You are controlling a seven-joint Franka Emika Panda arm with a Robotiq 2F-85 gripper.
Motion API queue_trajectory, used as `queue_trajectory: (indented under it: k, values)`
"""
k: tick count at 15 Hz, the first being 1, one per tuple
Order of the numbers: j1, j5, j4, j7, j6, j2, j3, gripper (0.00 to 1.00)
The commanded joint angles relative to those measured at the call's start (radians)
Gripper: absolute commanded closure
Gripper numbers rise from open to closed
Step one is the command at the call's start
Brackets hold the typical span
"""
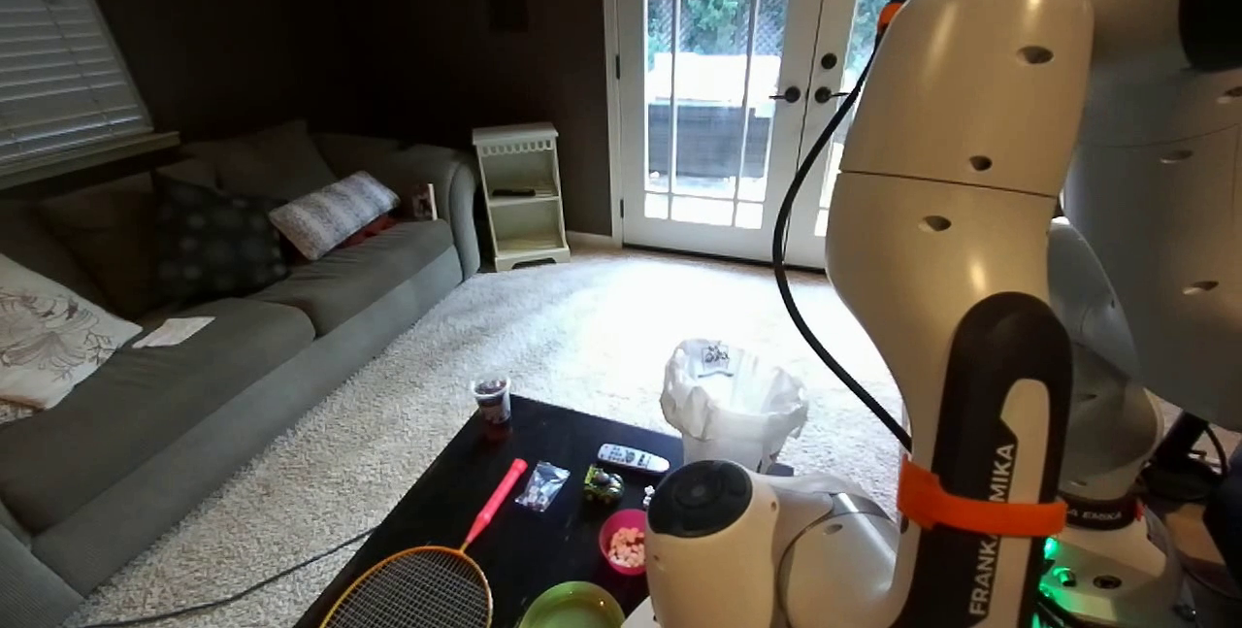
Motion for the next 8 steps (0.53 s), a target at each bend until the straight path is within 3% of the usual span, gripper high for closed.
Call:
queue_trajectory:
  k: [1, 3, 4, 8]
  values:
    - [-0.023, -0.019, 0.012, 0.017, -0.023, 0.027, 0.014, 0.00]
    - [-0.023, -0.025, 0.034, 0.008, -0.012, 0.100, 0.001, 0.00]
    - [-0.051, -0.008, 0.048, -0.034, 0.018, 0.145, 0.028, 0.00]
    - [-0.015, -0.103, 0.120, -0.073, 0.165, 0.328, -0.045, 0.00]
